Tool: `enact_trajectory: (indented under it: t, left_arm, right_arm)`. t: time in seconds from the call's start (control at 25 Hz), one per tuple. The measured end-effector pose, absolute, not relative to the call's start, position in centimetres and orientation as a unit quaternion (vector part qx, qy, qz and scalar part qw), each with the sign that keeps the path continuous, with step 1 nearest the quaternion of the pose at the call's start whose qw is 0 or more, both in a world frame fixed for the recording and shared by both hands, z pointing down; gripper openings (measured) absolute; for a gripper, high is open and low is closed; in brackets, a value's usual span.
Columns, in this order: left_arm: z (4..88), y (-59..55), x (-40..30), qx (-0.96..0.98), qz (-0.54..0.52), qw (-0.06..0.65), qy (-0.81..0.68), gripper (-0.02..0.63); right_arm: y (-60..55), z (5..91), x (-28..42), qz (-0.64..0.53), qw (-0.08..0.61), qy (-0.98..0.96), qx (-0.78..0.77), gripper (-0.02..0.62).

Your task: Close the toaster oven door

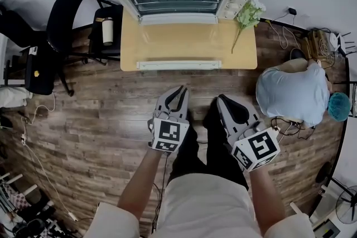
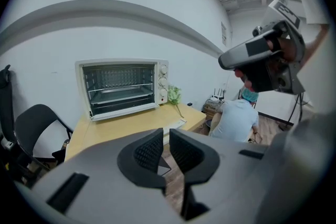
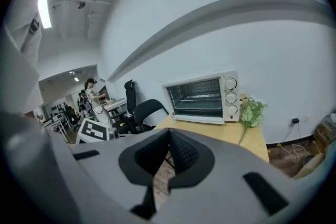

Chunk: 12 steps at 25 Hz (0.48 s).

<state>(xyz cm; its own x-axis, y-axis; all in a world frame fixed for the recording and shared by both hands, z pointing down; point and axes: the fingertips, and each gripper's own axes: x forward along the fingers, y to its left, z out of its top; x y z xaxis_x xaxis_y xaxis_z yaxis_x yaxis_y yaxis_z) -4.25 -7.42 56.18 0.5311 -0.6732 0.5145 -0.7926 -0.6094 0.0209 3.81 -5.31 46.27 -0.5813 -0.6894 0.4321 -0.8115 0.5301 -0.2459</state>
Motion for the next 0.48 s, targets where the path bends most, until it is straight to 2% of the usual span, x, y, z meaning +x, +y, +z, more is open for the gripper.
enact_trajectory:
  t: [0.48]
  left_arm:
    - [61.6, -9.5, -4.1, 0.865, 0.300, 0.075, -0.395, 0.020]
  right_arm:
    - [-6.3, 48.7, 3.6, 0.238, 0.146, -0.848, 0.450, -0.002]
